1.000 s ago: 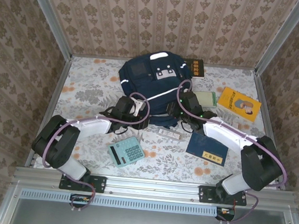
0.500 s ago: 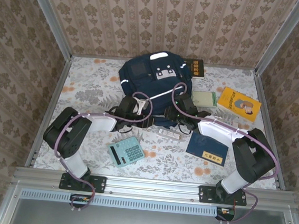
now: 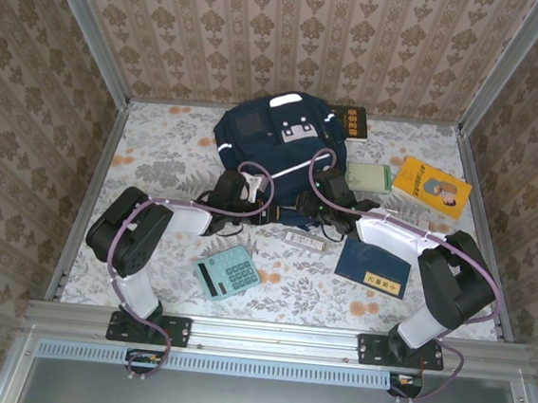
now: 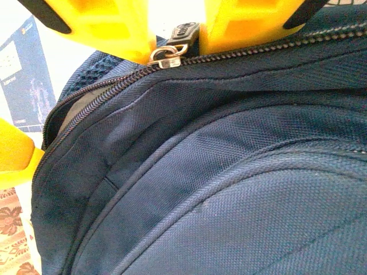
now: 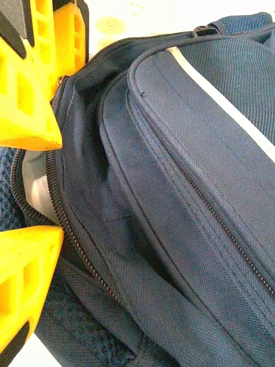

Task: Pack the student bag

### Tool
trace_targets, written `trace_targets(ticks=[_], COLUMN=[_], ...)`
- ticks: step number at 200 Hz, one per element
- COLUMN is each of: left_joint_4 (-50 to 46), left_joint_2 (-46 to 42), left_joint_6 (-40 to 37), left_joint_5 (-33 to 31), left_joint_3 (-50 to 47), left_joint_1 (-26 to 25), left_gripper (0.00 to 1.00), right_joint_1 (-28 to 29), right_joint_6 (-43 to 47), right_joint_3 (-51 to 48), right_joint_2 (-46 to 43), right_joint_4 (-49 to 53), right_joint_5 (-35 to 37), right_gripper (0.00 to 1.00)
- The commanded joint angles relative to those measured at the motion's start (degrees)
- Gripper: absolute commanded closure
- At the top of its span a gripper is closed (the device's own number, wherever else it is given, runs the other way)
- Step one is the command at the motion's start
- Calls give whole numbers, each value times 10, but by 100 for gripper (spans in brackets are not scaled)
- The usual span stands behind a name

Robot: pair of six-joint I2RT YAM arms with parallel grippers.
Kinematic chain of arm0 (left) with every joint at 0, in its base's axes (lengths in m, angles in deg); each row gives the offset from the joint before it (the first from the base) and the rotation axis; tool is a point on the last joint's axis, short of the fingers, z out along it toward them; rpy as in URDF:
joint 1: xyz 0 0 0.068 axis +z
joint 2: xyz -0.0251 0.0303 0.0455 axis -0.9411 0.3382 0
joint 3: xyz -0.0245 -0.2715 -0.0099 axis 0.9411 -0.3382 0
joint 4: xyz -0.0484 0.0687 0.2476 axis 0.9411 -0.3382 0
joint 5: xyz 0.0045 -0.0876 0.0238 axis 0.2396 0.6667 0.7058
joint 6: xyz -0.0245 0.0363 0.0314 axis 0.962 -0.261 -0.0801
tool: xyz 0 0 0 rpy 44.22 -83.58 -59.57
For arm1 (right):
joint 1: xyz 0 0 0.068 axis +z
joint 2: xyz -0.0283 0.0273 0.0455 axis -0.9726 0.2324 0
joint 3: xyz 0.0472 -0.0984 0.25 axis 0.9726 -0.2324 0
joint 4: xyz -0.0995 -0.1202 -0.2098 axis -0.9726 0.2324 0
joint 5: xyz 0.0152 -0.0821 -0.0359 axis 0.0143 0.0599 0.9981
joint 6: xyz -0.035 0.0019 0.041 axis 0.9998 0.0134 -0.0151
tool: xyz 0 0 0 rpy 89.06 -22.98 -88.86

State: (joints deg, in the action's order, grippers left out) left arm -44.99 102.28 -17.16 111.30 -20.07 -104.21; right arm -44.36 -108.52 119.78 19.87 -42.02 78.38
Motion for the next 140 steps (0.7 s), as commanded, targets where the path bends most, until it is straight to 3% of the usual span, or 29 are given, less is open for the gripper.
trace_targets(ticks=[1, 17, 29, 53, 67, 140], left_joint_4=[31, 31, 29, 28, 31, 15], left_joint_2=[-3, -3, -2, 3, 6, 30], left_joint_6=[0, 1, 0, 0, 1, -4], left_joint_5=[15, 18, 19, 22, 22, -9], left_joint_3=[-7, -6, -6, -6, -8, -3], left_joint_1=[2, 2, 2, 1, -1, -11], left_gripper=[81, 82, 75, 73, 64, 63], right_joint_1=[4, 4, 4, 4, 4, 4], right_joint_6=[4, 4, 4, 3, 4, 3], right_joint_3=[16, 16, 16, 15, 16, 14], right_joint_2=[7, 6, 6, 6, 6, 1], right_joint_4=[-3, -3, -3, -3, -3, -3], right_joint_5=[6, 6, 6, 6, 6, 5], right_gripper=[59, 59, 59, 59, 59, 59])
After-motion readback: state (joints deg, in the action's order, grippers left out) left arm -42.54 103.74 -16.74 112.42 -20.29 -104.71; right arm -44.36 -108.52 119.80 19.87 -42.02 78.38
